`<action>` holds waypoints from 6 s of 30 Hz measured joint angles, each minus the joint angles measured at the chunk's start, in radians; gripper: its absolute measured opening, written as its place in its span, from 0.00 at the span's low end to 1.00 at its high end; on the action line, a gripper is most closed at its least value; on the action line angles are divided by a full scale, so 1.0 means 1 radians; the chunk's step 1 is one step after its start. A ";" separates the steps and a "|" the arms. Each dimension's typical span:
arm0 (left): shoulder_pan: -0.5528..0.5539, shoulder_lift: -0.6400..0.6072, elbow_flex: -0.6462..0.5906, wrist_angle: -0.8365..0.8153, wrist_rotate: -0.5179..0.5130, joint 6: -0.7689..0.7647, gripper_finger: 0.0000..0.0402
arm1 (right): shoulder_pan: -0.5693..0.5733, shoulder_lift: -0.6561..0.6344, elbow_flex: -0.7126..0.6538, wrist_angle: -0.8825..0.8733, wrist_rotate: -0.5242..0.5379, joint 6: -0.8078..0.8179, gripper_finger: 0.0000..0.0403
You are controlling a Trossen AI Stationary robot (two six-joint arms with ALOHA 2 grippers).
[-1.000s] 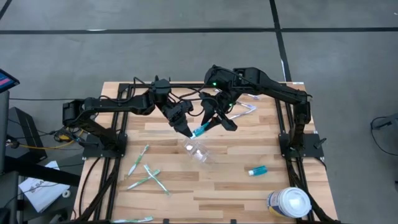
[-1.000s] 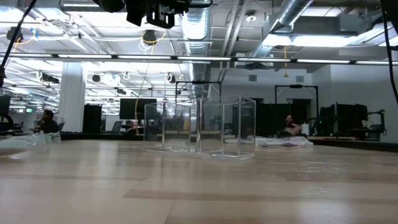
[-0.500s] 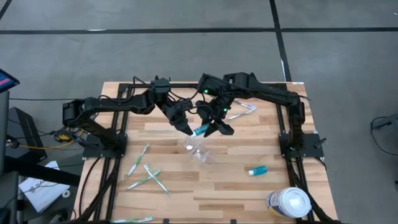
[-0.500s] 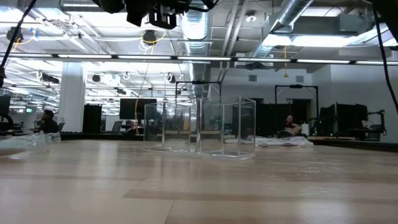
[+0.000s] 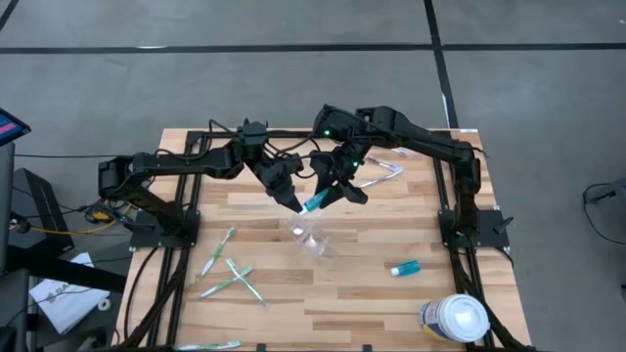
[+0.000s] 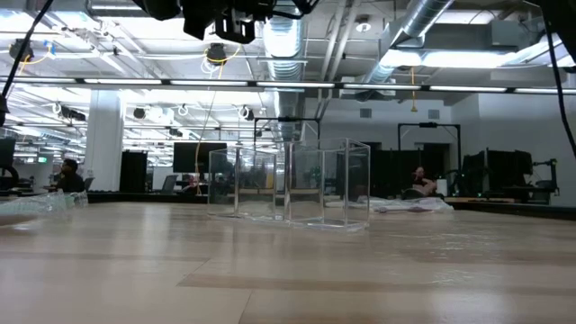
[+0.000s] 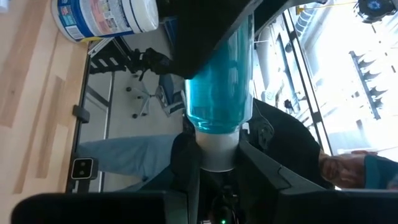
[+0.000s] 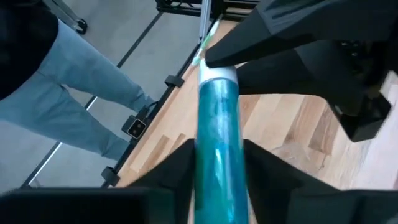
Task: Pick & Place toothbrushing station
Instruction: Put the blue mouthwash bottle into the transparent organizer
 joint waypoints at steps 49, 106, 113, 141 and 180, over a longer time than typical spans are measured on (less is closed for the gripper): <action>0.149 -0.422 0.096 0.042 -0.924 1.407 0.37 | -0.125 -0.118 -0.099 1.305 0.166 0.789 0.15; 0.115 -0.374 0.102 0.085 -0.853 1.223 0.30 | -0.127 -0.056 -0.365 1.706 0.112 0.810 0.15; 0.115 -0.370 0.102 0.092 -0.857 1.220 0.21 | -0.127 -0.057 -0.364 1.703 0.109 0.824 0.15; 0.350 -0.383 0.101 -0.301 -0.545 1.248 0.21 | -0.405 -0.249 -0.361 0.847 -0.131 0.599 0.68; -0.347 0.089 -0.234 0.118 -1.302 1.063 0.21 | -0.539 -0.510 -0.361 0.282 -0.073 0.275 0.68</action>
